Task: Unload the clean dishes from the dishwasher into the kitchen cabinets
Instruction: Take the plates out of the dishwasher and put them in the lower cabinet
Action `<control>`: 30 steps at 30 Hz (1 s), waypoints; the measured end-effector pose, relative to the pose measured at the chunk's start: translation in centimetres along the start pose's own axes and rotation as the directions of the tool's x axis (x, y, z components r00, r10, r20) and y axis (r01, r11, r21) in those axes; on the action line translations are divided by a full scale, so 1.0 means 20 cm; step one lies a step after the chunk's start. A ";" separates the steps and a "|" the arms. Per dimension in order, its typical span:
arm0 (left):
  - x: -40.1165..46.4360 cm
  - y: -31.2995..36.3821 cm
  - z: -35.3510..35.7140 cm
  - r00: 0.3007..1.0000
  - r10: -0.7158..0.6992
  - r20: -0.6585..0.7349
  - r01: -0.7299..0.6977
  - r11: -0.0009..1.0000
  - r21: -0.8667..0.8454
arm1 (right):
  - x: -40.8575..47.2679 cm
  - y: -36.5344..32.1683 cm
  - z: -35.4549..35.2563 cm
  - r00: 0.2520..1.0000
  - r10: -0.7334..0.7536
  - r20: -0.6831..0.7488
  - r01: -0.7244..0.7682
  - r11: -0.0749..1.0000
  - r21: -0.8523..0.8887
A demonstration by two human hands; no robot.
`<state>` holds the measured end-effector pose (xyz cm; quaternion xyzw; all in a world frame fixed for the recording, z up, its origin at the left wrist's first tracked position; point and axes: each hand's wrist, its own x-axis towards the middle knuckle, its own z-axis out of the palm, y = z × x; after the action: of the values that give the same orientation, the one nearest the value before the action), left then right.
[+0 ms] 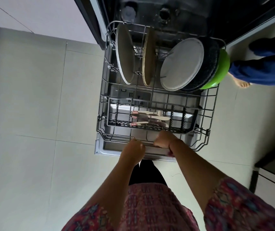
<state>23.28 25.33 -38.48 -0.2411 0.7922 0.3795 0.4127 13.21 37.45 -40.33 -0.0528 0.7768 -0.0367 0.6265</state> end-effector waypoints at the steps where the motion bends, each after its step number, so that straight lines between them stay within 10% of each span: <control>1: -0.01 -0.02 -0.01 1.000 -0.003 -0.023 0.002 1.000 -0.026 | 0.00 -0.07 -0.04 0.999 0.046 -0.020 -0.044 0.993 0.107; 4: -0.04 -0.05 -0.06 0.995 0.010 -0.100 -0.017 0.997 -0.074 | 0.05 -0.28 -0.12 0.986 0.088 -0.143 0.009 0.823 0.568; 7: -0.05 -0.08 -0.12 0.986 -0.014 -0.167 -0.015 0.985 -0.170 | 0.12 -0.53 -0.22 0.997 0.061 0.042 -0.052 0.179 0.983; 10: -0.02 -0.10 -0.19 0.976 -0.045 -0.214 -0.012 0.966 -0.258 | 0.19 -0.75 -0.32 0.995 -0.059 0.077 -0.093 -0.323 0.942; 13: 0.03 -0.14 -0.26 0.968 -0.066 -0.244 -0.015 0.948 -0.317 | 0.28 -0.91 -0.40 0.993 -0.111 0.026 -0.084 -0.565 0.821; 20: 0.09 -0.25 -0.34 0.958 -0.132 -0.255 0.021 0.917 -0.397 | 0.29 -1.02 -0.51 0.999 0.011 -0.052 0.040 -0.797 0.603; 27: 0.04 -0.28 -0.41 0.941 -0.195 -0.276 0.002 0.820 -0.572 | 0.04 -0.95 -0.39 0.983 0.011 -0.185 0.158 -0.572 0.805; 30: 0.01 -0.27 -0.47 0.943 -0.240 -0.233 0.010 0.715 -0.699 | -0.05 -0.90 -0.31 0.999 -0.023 -0.035 0.007 -0.731 0.682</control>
<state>22.52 14.67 -37.35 -0.4862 0.6300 0.5748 0.1905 8.01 19.70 -35.79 0.5473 0.2468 -0.7486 0.2812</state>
